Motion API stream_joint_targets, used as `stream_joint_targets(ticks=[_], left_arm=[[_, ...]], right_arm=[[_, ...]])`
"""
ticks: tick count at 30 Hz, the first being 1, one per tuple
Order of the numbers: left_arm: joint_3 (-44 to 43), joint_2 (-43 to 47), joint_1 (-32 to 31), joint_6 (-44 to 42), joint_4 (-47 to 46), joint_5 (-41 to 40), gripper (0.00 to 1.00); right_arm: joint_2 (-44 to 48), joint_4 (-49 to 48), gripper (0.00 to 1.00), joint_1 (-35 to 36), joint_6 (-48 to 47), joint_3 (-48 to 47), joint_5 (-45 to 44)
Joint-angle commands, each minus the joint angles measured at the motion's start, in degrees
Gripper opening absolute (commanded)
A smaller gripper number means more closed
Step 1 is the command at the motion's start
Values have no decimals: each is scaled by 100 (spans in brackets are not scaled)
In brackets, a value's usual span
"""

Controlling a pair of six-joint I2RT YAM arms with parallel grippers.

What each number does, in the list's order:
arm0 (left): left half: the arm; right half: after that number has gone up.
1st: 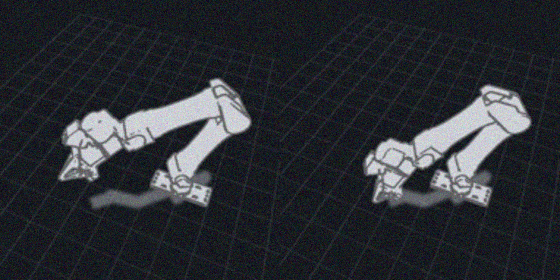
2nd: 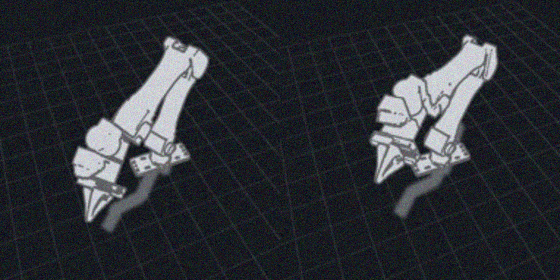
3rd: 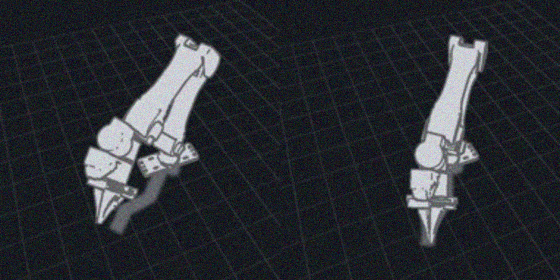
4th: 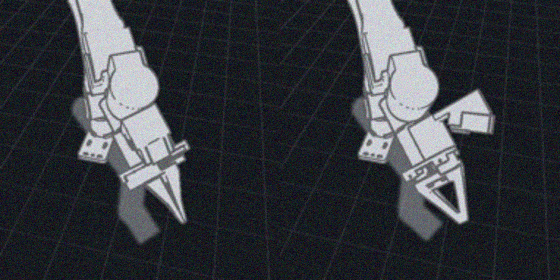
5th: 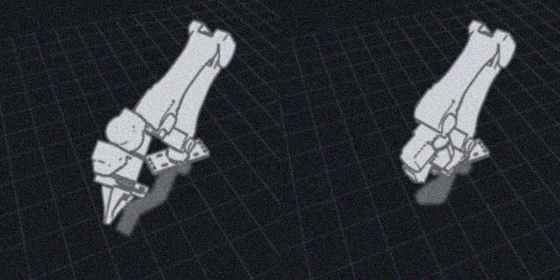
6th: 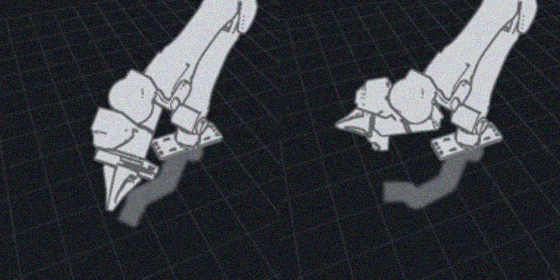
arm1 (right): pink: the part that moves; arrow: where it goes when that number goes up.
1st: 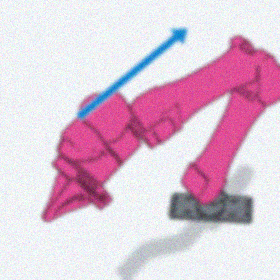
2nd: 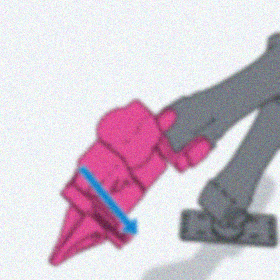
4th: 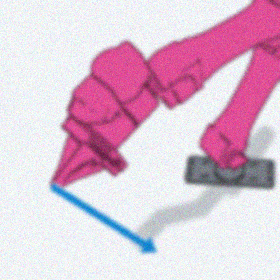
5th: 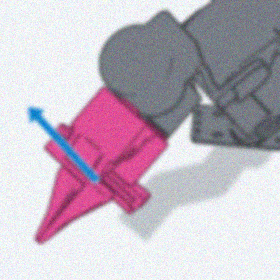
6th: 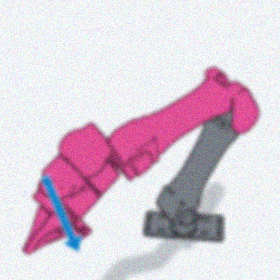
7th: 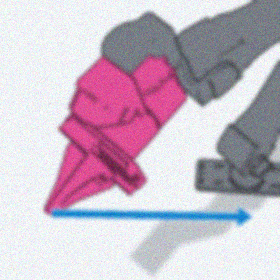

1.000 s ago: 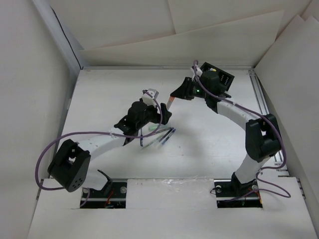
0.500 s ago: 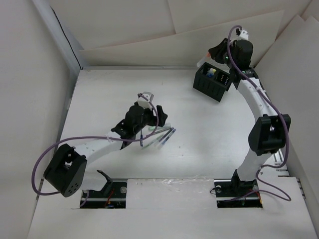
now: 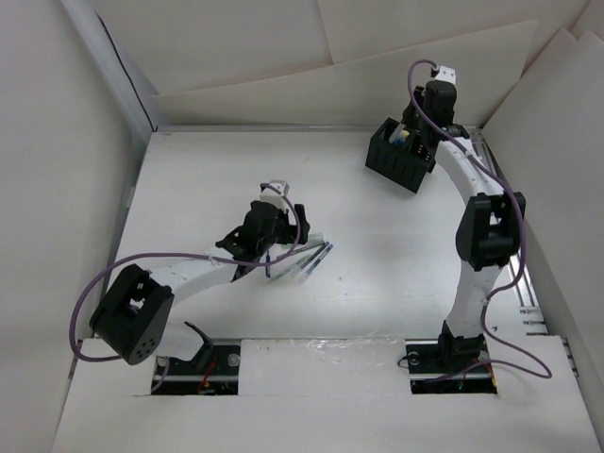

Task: Sort the stationery into containers
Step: Place the pen in the storage box.

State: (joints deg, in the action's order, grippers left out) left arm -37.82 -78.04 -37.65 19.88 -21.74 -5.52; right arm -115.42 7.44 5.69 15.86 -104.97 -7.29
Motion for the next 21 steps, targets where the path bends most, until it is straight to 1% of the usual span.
stream_joint_targets(ticks=[1,6,8,9,10,12,13,14,16,18,19,21], left_arm=[[-85,-18,-23,121,213,-344,85],[-85,-185,-23,174,469,-573,85],[-85,-185,-23,174,617,-696,85],[-85,-246,-23,226,618,-696,85],[-85,-247,-23,227,705,-696,85],[-85,-299,-23,227,767,-696,85],[-85,-299,-23,227,828,-696,84],[-85,-299,-23,227,829,-696,84],[-32,-352,-75,166,882,-643,81],[-32,-352,-76,113,943,-643,76],[-32,-413,-137,113,943,-643,72],[-102,-466,-137,51,1005,-565,69]], right_arm=[[-7,-32,13,37,-258,-314,-308],[-314,20,13,107,-320,-638,-361],[-376,20,21,177,-373,-639,-361],[-376,73,28,178,-373,-639,-361],[-376,73,45,247,-373,-639,-413],[-324,73,59,248,-373,-578,-414],[-228,73,69,300,-373,-525,-414],[-157,73,73,301,-373,-525,-414],[88,73,79,301,-373,-446,-344],[290,73,79,301,-303,-306,-291],[405,73,79,301,-242,-244,-238],[756,73,79,362,-163,10,-186]])
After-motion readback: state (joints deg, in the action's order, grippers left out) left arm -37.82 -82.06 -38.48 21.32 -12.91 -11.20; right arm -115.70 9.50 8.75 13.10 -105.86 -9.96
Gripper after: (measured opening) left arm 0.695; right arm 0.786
